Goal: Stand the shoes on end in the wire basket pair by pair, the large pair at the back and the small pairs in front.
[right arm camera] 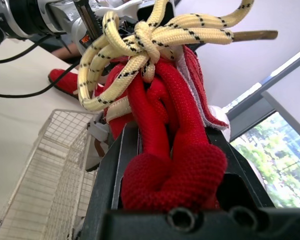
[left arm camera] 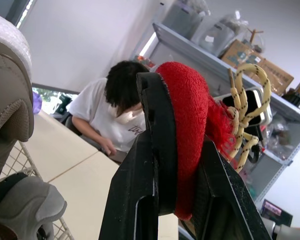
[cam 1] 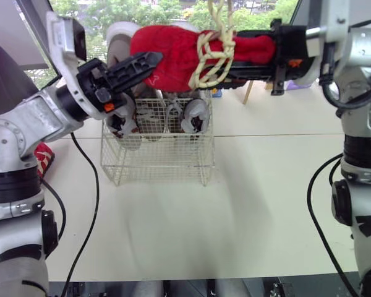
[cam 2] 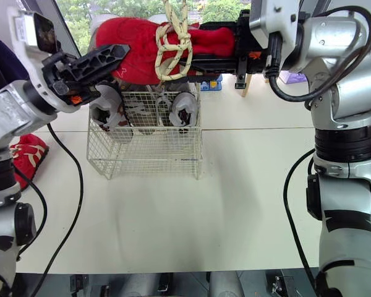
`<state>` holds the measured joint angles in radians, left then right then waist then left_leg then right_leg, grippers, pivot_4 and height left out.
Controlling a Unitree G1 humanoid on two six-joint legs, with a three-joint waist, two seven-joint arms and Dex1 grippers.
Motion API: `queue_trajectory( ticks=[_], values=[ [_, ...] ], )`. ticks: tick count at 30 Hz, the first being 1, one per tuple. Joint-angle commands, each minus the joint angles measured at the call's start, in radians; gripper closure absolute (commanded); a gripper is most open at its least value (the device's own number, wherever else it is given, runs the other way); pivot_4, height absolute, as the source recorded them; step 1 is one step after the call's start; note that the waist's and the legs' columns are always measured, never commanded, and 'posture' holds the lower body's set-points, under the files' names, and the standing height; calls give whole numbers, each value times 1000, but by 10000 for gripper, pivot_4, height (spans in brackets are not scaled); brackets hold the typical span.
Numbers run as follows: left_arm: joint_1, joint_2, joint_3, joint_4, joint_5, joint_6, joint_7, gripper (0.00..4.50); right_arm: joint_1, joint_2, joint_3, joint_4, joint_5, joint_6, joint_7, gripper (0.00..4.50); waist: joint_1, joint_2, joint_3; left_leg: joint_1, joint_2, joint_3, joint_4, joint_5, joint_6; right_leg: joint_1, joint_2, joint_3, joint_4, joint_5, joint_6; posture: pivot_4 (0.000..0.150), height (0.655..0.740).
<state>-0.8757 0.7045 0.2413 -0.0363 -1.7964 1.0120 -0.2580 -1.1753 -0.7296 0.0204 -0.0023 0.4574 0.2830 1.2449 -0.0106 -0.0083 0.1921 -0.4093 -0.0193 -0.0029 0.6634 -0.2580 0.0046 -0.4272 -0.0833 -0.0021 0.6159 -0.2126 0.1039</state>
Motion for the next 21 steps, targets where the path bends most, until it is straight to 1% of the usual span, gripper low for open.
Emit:
queue_trajectory(
  ticks=[1, 2, 3, 5, 6, 7, 9, 11, 13, 14, 16, 21],
  values=[
    [14, -36, 48, -64, -37, -65, 68, 42720, 16, -2, -46, -55, 54, 61, -25, 22716, 0, 0, 0, 0, 0, 0, 0, 0, 0, 0, 0, 0, 0, 0, 0, 1500, 7400],
    [26, -50, 59, -80, -44, -82, 90, 42720, 24, -1, -66, -53, 67, 88, -48, 18809, 1, 0, 0, 0, 0, 0, 0, 0, 0, 0, 0, 0, 0, 0, 0, 1500, 7400],
    [40, -66, 73, -98, -56, -104, 118, 42720, 33, 1, -98, -44, 97, 133, -79, 13428, 0, 0, 0, 0, 0, 0, 0, 0, 0, 0, -1, 0, 0, 0, 0, 1500, 7400],
    [78, -112, 125, -141, -77, -189, 191, 42720, 78, 39, -224, 0, 217, 261, -209, 6049, 1, 0, 0, 0, 0, 0, 0, 0, 0, 0, -3, 0, 0, 0, 0, 1500, 7400],
    [91, -136, 147, -162, -85, -229, 219, 42720, 108, 67, -278, -1, 284, 317, -269, 380, 1, -1, 0, 0, 0, 0, 0, 0, -1, 0, -4, 0, 0, 0, 0, 1500, 7400],
    [99, -163, 164, -184, -82, -270, 244, 42720, 133, 121, -340, -10, 386, 381, -361, 380, 2, -2, -1, 0, 0, 0, 0, 0, -1, 0, -6, 0, 0, 0, 0, 1500, 7400],
    [103, -217, 173, -230, -67, -339, 291, 42720, 185, 226, -416, -69, 579, 477, -520, 380, 2, -2, -1, 0, 0, -1, -1, 0, -1, 0, -6, 0, 0, 0, -1, 1500, 7400],
    [102, -276, 166, -279, -56, -398, 326, 42720, 227, 342, -459, -122, 722, 503, -691, 380, 0, -2, -1, -1, 0, -1, -1, 0, -2, -1, -7, 0, 0, 1, -1, 1500, 7400],
    [101, -336, 142, -322, -42, -443, 354, 42720, 269, 471, -466, -177, 833, 487, -854, 380, 0, -1, -1, -1, 0, 0, -2, 0, -2, -1, -7, 0, 0, 1, -1, 1500, 7400],
    [104, -359, 125, -338, -32, -452, 358, 42720, 286, 527, -455, -204, 870, 474, -919, 380, 0, -2, -1, -1, -1, 0, -2, 0, -2, -1, -6, 0, 0, 1, -1, 1500, 7400],
    [112, -386, 98, -353, -12, -460, 359, 42720, 304, 596, -425, -248, 898, 456, -997, 380, 0, -1, -1, -1, -1, 0, -2, 1, -2, -1, -4, 0, 0, 1, -1, 1500, 7400],
    [142, -394, 57, -351, 17, -445, 336, 42720, 303, 651, -368, -288, 927, 420, -1078, 380, 1, -1, -1, -1, -2, 0, -1, 1, -1, -1, -3, -1, 0, 1, -1, 1500, 7400]
  ],
)
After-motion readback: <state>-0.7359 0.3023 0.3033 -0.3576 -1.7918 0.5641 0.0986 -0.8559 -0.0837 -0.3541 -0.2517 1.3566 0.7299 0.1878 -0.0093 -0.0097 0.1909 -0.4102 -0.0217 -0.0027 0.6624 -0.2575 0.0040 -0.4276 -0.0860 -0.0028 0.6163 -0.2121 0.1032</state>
